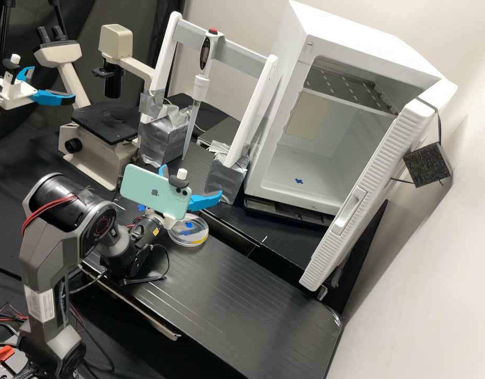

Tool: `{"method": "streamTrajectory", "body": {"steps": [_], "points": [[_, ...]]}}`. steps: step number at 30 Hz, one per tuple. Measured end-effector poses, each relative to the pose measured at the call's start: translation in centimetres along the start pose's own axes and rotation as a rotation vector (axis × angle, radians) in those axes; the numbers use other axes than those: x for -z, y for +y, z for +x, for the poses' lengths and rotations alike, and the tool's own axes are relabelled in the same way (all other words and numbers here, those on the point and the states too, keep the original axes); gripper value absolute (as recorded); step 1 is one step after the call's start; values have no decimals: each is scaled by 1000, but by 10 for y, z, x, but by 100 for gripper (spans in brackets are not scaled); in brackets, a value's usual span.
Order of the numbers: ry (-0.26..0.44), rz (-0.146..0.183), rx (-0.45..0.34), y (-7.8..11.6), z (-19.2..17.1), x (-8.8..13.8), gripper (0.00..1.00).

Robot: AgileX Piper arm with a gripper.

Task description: Close the bottle

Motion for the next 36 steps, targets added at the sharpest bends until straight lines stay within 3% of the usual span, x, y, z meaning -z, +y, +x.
{"method": "streamTrajectory", "body": {"steps": [6,19,23,28,33,36], "points": [[13,-21,-23,9,7,7,100],[4,-24,-28,11,8,7,100],[-22,10,-66,24,2,1,100],[-43,88,-147,44,-12,-4,100],[-14,112,-259,56,-29,3,100],[15,117,-287,59,-35,8,100]]}}
